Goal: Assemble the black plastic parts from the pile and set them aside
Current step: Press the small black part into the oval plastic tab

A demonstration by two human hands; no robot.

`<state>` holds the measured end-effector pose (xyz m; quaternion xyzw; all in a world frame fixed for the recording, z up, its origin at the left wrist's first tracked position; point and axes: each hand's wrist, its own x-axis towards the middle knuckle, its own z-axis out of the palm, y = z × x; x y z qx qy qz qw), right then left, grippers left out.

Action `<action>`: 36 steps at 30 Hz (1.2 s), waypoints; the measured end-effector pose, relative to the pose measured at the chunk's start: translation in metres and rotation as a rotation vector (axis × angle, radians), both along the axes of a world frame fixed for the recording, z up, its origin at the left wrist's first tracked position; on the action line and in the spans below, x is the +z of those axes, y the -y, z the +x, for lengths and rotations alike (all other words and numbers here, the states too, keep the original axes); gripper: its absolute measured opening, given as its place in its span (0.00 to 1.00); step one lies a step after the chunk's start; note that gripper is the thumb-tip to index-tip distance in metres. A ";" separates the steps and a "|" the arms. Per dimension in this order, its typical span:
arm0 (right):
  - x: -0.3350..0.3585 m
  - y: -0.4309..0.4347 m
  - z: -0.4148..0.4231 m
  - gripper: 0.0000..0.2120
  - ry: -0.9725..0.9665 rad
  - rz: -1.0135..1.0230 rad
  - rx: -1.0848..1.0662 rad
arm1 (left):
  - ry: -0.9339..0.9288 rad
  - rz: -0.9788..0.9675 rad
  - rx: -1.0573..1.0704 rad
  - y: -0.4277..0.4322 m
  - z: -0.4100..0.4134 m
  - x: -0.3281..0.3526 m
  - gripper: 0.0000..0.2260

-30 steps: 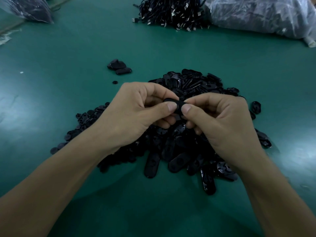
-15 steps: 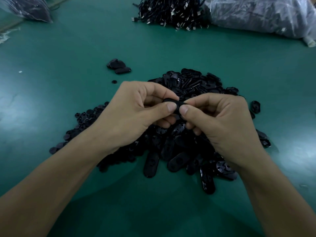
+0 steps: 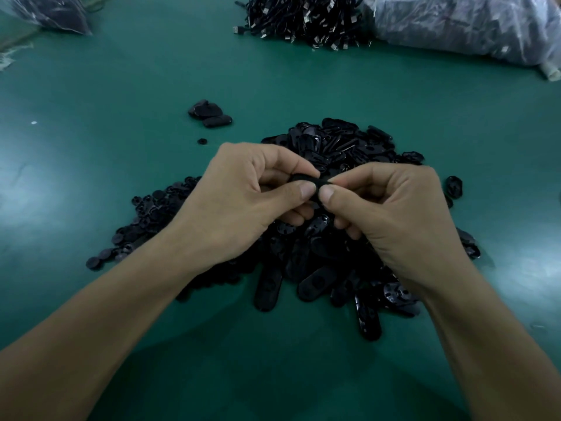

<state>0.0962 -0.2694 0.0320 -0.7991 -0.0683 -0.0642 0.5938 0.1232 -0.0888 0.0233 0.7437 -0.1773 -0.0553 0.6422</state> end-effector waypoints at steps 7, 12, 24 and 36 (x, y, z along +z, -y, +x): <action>0.000 0.002 0.000 0.04 -0.054 0.036 0.000 | -0.009 -0.005 0.003 0.002 -0.002 -0.001 0.06; -0.001 0.001 0.000 0.06 -0.031 0.013 -0.015 | -0.021 0.001 -0.010 0.002 -0.001 -0.003 0.06; -0.007 0.002 0.000 0.04 0.012 -0.071 -0.024 | -0.075 -0.011 0.003 0.002 0.001 -0.005 0.04; -0.010 0.010 0.003 0.07 0.158 -0.215 -0.240 | 0.056 -0.020 0.185 -0.009 0.016 -0.014 0.06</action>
